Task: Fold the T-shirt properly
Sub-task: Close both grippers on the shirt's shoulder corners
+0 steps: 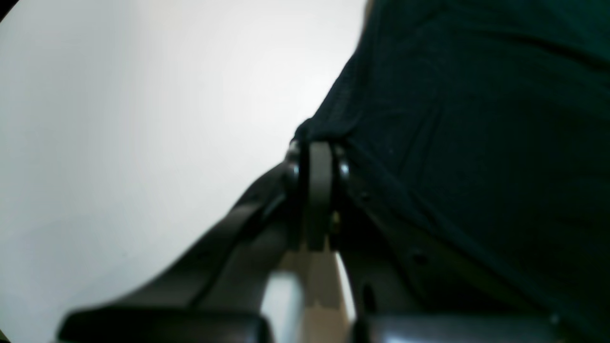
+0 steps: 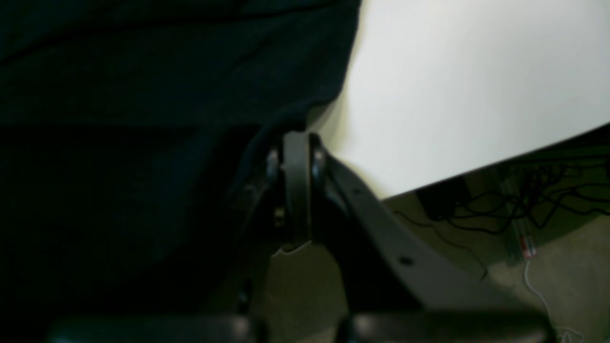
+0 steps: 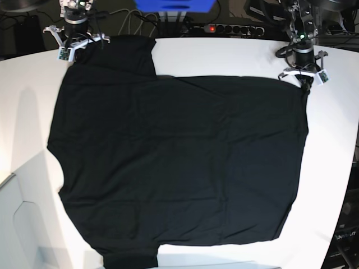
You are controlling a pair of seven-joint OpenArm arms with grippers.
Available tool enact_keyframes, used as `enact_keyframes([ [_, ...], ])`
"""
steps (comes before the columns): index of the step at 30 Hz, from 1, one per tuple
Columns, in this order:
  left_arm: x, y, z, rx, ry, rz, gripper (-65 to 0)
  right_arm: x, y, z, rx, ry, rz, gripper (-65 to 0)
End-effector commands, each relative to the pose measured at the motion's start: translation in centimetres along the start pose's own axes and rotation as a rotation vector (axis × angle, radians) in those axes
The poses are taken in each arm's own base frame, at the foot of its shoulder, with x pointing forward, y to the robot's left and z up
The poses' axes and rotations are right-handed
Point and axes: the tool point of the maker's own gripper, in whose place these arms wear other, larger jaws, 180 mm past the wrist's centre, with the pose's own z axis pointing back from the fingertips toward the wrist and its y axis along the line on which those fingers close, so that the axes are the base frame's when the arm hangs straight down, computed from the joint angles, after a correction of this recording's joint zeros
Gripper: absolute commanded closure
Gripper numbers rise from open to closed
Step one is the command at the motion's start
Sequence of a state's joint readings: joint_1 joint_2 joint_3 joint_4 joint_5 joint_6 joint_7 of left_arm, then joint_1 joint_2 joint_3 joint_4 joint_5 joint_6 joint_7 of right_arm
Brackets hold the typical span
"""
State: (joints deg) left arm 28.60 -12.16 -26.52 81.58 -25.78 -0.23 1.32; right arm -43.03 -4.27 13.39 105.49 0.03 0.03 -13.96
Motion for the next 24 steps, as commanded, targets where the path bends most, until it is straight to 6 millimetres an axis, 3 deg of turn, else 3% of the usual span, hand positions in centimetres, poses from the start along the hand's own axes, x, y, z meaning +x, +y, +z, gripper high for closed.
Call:
enact_keyframes([
  [1, 1.1, 0.1, 0.1, -0.004, -0.035, -0.013, -0.2, 0.7, -0.1, 0.3, 0.002, -0.028, 0.012, 0.0],
  [9, 1.8, 0.0, 1.9, -0.024, -0.052, -0.041, 0.0, 2.9, -1.3, 1.3, -0.026, -0.091, 0.014, 0.0],
  [14, 1.8, 0.1, 2.8, -0.031, -0.051, -0.055, 0.0, 4.8, -0.6, 1.9, 0.037, -0.140, 0.045, 0.0],
  [24, 1.3, 0.3, 2.9, -0.027, -0.037, -0.055, 0.0, 2.8, 0.9, 0.4, 0.104, 0.008, 0.039, 0.0],
])
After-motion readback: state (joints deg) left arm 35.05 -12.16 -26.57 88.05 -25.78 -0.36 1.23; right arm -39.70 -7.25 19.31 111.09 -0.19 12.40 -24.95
